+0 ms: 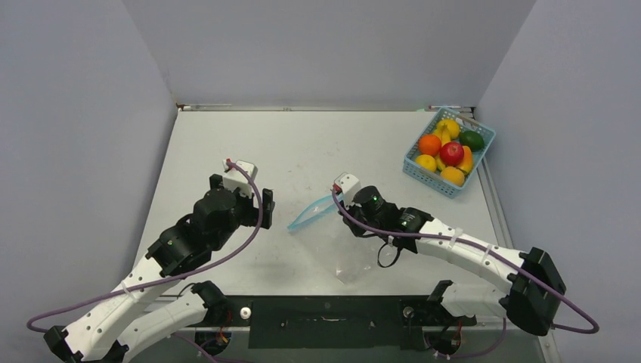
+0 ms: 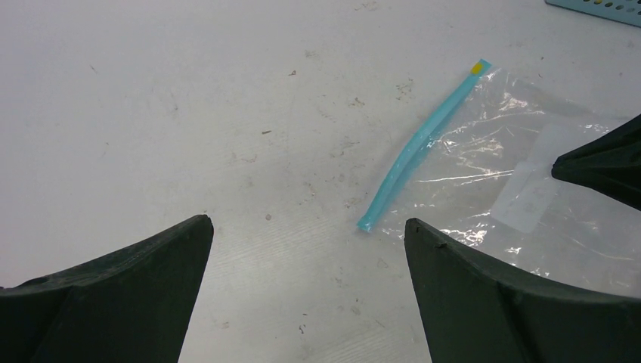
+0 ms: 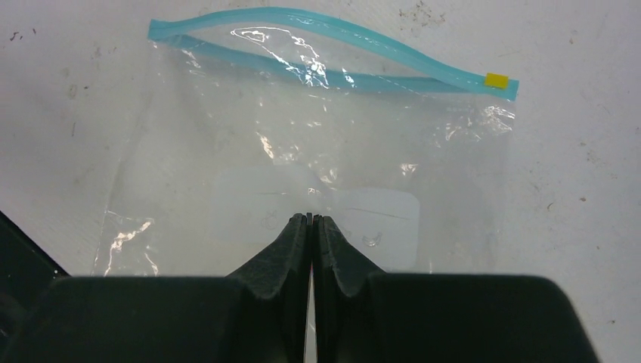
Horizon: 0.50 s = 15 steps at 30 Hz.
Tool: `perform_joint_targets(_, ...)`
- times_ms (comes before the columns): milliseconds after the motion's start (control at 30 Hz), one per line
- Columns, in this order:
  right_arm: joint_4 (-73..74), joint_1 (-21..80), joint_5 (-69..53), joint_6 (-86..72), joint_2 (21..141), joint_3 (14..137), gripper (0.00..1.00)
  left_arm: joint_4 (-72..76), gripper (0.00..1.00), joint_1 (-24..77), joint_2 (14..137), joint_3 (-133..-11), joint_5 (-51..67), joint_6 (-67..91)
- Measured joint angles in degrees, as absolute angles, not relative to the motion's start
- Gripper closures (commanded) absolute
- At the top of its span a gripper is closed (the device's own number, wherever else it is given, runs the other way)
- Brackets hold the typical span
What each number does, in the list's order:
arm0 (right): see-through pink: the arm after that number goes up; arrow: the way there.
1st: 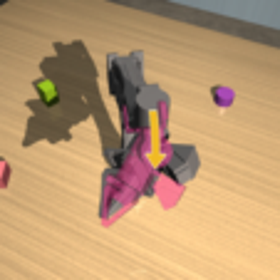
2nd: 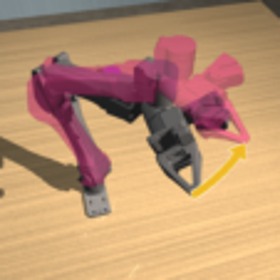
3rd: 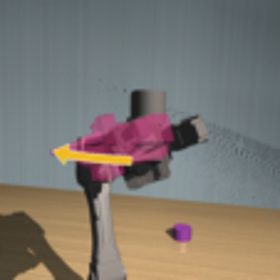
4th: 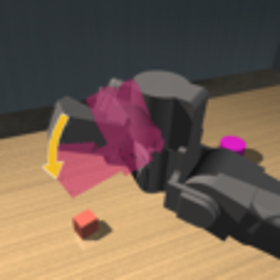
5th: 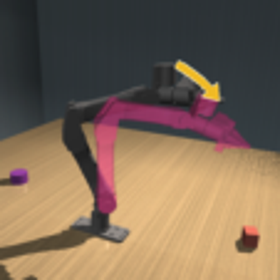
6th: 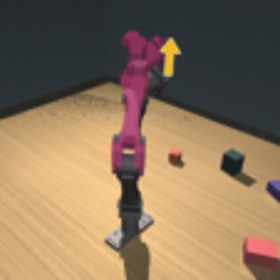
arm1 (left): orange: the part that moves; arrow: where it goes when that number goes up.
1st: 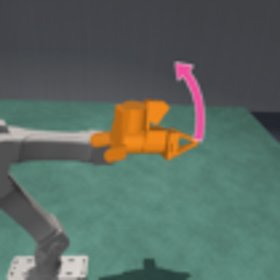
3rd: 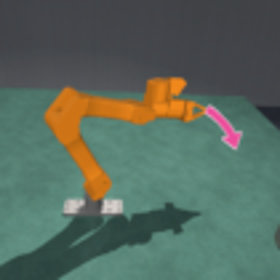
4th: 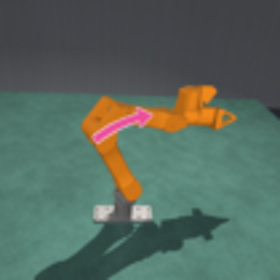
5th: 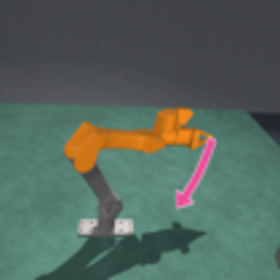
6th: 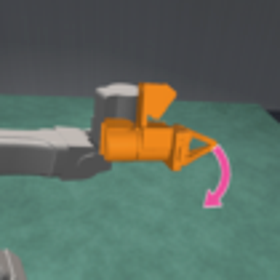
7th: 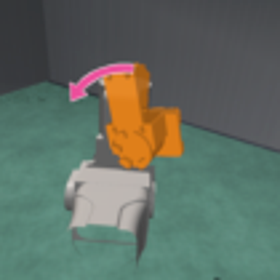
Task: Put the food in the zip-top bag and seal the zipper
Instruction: Pick up the zipper food storage bag at the center of the board.
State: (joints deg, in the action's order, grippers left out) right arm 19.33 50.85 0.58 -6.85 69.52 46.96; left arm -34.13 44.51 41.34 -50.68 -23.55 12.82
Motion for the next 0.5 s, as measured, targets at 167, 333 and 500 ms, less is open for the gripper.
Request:
perform_joint_targets(167, 18.33, 51.68, -1.1, -5.02, 65.6, 44.95, 0.95, -34.11, 0.04, 44.51, 41.45, -50.68, -22.7, 12.86)
perform_joint_targets(333, 17.19, 53.19, -2.42, -3.2, 63.24, 44.29, 0.95, -34.11, 0.04, 44.07, 41.56, -50.68, -19.44, 14.66)
perform_joint_targets(500, 16.64, 54.96, -3.2, -1.45, 60.47, 43.51, 0.95, -34.06, 0.04, 41.82, 41.56, -50.63, -14.17, 18.09)
